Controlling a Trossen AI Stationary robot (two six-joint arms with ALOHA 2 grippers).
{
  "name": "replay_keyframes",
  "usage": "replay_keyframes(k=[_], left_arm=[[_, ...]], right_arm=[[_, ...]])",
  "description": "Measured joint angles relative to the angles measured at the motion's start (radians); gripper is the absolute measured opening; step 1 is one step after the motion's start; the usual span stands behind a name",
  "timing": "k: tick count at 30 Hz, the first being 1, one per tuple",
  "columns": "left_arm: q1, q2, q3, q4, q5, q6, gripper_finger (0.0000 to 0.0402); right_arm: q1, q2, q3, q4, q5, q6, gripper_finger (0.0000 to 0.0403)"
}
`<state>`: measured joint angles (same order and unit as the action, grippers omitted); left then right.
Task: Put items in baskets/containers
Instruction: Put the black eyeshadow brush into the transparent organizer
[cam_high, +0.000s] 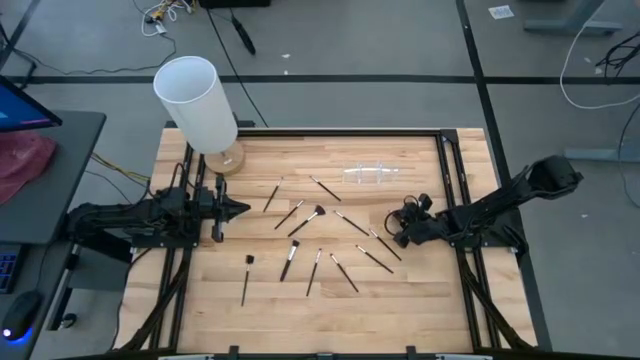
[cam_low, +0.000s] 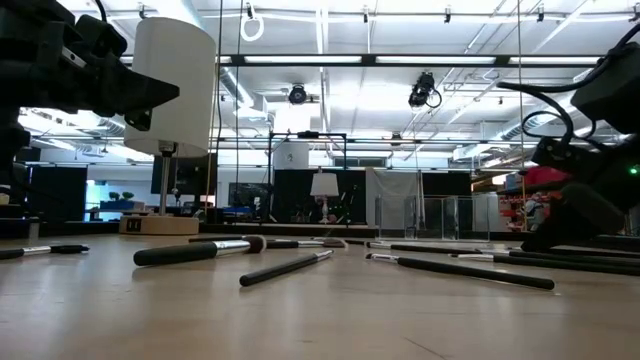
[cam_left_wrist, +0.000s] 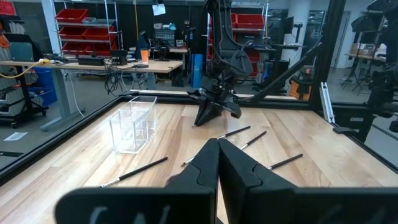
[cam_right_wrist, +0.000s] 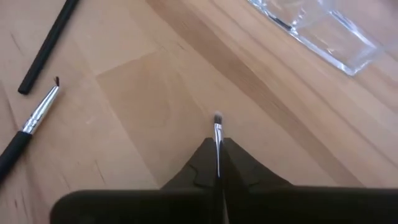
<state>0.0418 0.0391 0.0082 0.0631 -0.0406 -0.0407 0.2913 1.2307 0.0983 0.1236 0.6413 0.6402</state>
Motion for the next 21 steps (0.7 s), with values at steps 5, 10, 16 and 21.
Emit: replay_keyframes(k=[5, 10, 16, 21], left_arm=[[0.000, 0.000, 0.000, 0.000, 0.000, 0.000, 0.0012], [0.000, 0.000, 0.000, 0.000, 0.000, 0.000, 0.0012], [0.000, 0.000, 0.000, 0.000, 0.000, 0.000, 0.0012], [0.000, 0.000, 0.000, 0.000, 0.000, 0.000, 0.0012]], right_arm=[[0.001, 0.004, -0.002, 0.141, -0.060, -0.084, 0.0002], [0.001, 0.004, -0.002, 0.174, -0.040, -0.100, 0.0000], [0.000, 0.006, -0.001, 0.234, -0.015, -0.112, 0.0002], [-0.002, 0.004, 0.001, 0.349, -0.003, -0.196, 0.0002]])
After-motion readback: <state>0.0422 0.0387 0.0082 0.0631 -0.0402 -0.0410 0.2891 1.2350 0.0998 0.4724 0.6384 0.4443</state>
